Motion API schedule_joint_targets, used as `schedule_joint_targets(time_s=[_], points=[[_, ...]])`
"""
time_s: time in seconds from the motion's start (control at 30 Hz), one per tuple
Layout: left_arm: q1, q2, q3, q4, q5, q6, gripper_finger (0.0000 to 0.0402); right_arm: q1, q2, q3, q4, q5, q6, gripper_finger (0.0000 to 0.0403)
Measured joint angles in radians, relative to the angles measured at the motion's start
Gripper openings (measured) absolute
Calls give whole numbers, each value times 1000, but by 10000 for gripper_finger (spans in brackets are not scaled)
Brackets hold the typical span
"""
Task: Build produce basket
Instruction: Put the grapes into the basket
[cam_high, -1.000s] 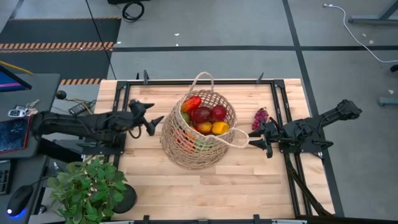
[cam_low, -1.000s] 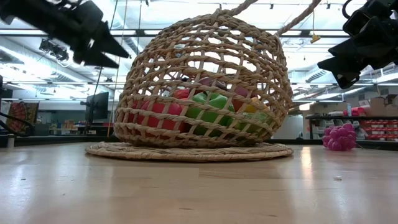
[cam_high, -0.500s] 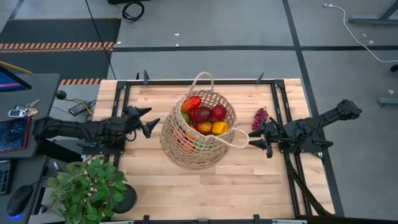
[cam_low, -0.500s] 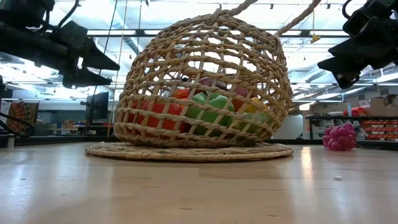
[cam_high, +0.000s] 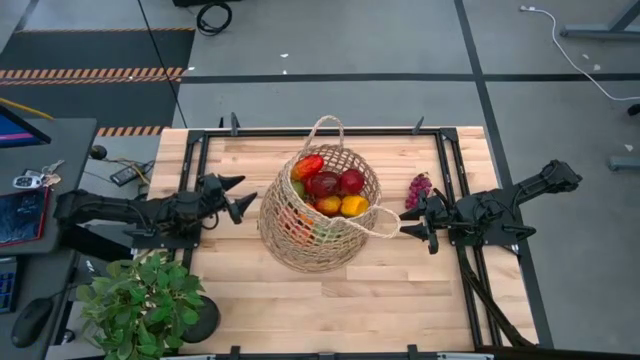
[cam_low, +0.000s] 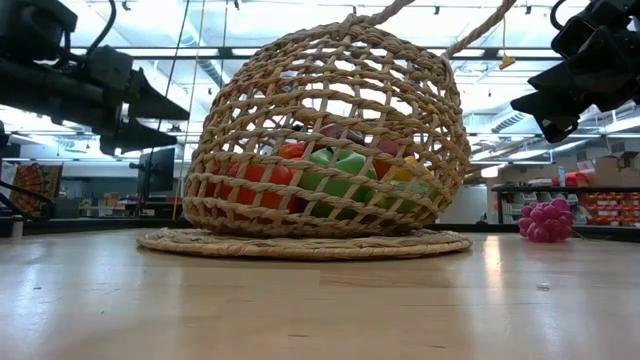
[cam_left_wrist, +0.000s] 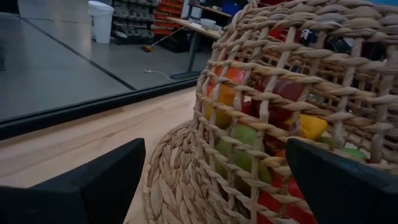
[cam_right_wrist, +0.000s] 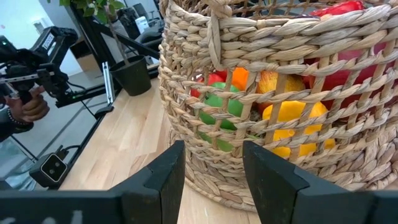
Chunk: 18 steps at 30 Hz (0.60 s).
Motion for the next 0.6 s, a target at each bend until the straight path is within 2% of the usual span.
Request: schedule_joint_targets(time_s=[0.2, 0.43, 0.6], points=[[-10, 0, 0, 0, 8, -18, 394, 0, 0, 0, 0, 0, 0, 167], [-34, 0, 0, -2, 88, -35, 394, 0, 0, 0, 0, 0, 0, 167], [-67, 0, -1, -3, 99, -4, 394, 0, 0, 0, 0, 0, 0, 167]])
